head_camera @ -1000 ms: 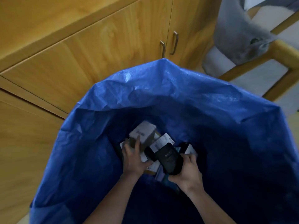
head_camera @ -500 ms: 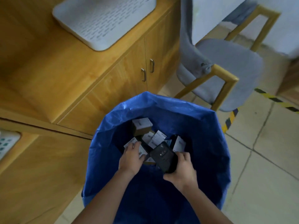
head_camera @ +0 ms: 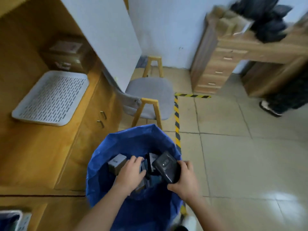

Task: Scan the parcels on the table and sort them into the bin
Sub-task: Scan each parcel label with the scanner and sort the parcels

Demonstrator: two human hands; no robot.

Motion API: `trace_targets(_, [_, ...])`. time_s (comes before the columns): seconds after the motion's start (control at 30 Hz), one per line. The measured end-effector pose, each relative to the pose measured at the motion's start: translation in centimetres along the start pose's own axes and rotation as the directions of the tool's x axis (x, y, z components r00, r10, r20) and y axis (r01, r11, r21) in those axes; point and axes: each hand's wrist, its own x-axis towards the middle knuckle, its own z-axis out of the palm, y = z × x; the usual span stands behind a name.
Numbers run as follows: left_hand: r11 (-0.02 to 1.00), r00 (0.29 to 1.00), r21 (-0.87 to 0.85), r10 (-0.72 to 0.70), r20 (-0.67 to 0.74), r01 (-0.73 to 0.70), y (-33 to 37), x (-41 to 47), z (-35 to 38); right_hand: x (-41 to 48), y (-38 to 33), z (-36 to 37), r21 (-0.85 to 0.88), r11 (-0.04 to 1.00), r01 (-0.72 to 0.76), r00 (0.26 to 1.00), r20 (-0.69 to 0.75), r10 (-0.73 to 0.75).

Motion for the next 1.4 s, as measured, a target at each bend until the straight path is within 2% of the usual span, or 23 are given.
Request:
trace_targets(0.17, [0.967,0.971,0.084,0.239,0.014,-0.24,8.1,-0.1,-2.7,-6.7,2.2,-7.1,0.052,0.991,-0.121,0.971,-0.203,0.13])
trace_targets(0.37, [0.841,0.846,0.1,0.525,0.088,-0.532,21.3,-3.7,-1.7,-17.2,7.6,-14.1,0.199,0.941,-0.275,0.836,-0.434,0.336])
trace_targets(0.53, [0.675,0.669,0.024,0.724,0.169,-0.737,31.1,-11.7,1.9,-28.9,13.2,-16.8,0.298,0.869,-0.394,0.666,-0.559,0.494])
trace_targets(0.73, [0.458,0.421,-0.112,0.873,0.246,-0.882,38.3,-22.2,7.8,-44.9,18.4,-16.7,0.412,0.753,-0.514,0.423,-0.641,0.64])
trace_targets(0.87, [0.321,0.273,-0.108,0.908,0.319,-0.941,41.9,-29.6,12.1,-54.5,20.8,-15.1,0.487,0.661,-0.57,0.273,-0.647,0.712])
trace_targets(1.07, [0.179,0.093,-0.168,0.901,0.424,-0.969,47.7,-37.6,17.3,-63.5,23.6,-13.7,0.627,0.519,-0.581,0.072,-0.596,0.8])
trace_targets(1.23, [0.084,-0.035,-0.234,0.887,0.461,-0.969,53.3,-39.8,21.8,-66.7,27.6,-14.7,0.705,0.419,-0.573,-0.053,-0.542,0.839])
trace_targets(1.4, [0.007,-0.128,-0.257,0.854,0.504,-0.966,60.8,-39.1,25.5,-66.4,32.2,-17.8,0.768,0.342,-0.541,-0.177,-0.502,0.847])
